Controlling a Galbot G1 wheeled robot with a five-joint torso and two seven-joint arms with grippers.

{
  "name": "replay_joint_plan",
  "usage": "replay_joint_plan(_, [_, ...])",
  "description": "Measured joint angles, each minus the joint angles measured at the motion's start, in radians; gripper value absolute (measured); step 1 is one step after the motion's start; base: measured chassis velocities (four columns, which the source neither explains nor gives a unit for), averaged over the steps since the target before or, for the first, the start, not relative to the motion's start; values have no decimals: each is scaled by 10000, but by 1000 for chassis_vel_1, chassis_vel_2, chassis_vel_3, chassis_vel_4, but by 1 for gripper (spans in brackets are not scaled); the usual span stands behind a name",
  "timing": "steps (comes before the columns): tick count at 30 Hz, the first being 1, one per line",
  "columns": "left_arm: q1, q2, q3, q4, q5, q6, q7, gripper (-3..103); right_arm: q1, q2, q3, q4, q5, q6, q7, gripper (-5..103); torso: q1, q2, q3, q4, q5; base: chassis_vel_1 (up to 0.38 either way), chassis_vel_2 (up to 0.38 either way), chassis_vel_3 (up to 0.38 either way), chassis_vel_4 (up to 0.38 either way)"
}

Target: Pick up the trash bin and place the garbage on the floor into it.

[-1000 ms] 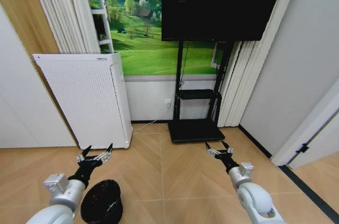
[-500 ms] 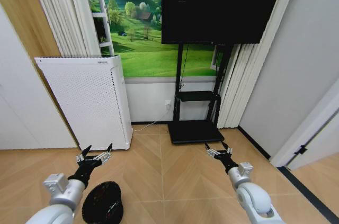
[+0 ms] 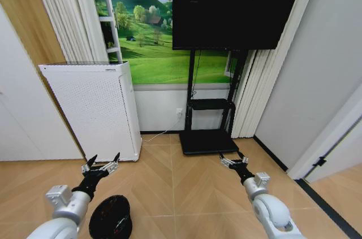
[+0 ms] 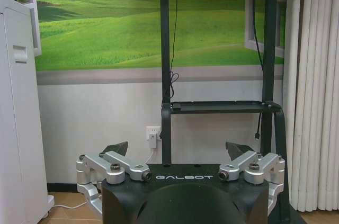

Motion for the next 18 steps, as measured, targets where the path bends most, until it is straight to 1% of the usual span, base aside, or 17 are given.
replay_joint_plan(5, [-14,1,-54,28,-36,-45,34,100,116,-16,-111,-3,11,-54,48,100,101,243,141,0,0,0,0,0,0])
replay_joint_plan(9, [-25,15,-67,43,-81,-55,54,100,164,-18,-158,-34,16,-78,64,100,145,357,210,0,0,0,0,0,0])
replay_joint_plan(17, [-214,98,-36,121,-157,-31,38,100,211,-35,-180,-126,23,-101,73,100,305,766,459,0,0,0,0,0,0])
replay_joint_plan(18, [-214,98,-36,121,-157,-31,38,100,211,-35,-180,-126,23,-101,73,100,305,766,459,0,0,0,0,0,0])
